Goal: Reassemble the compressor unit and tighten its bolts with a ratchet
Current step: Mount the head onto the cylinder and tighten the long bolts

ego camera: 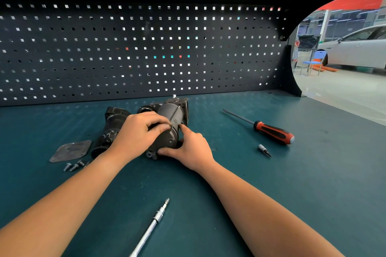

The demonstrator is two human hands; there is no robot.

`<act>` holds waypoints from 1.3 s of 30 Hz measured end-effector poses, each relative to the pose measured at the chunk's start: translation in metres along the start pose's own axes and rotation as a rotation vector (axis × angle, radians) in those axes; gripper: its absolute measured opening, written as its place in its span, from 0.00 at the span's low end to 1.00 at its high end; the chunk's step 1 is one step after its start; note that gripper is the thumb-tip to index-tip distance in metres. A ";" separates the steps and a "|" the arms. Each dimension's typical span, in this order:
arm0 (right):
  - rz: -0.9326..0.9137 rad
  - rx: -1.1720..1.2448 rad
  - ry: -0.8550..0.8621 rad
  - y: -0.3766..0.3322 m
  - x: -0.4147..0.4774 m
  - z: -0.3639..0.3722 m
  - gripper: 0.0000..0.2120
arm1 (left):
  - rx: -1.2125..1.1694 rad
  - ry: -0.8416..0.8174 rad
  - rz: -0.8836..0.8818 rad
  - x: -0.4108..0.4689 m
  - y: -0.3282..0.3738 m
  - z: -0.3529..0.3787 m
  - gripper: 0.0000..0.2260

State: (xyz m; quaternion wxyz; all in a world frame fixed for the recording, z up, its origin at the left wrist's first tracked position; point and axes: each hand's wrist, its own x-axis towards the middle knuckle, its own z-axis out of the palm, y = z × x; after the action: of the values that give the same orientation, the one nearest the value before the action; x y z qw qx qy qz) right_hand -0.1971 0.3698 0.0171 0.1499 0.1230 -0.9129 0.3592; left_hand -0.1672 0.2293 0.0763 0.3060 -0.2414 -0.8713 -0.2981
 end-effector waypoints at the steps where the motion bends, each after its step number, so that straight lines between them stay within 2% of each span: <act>1: 0.000 -0.001 -0.001 0.000 0.000 0.000 0.41 | -0.002 0.003 0.002 0.000 0.000 0.000 0.05; 39: -0.003 0.000 -0.013 -0.001 -0.001 -0.002 0.41 | -0.014 0.033 0.015 -0.003 0.001 0.002 0.05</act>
State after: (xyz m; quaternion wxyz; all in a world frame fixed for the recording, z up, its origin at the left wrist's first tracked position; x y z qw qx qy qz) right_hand -0.1949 0.3704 0.0188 0.1445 0.1266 -0.9137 0.3582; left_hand -0.1650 0.2303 0.0730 0.3209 -0.2450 -0.8622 -0.3060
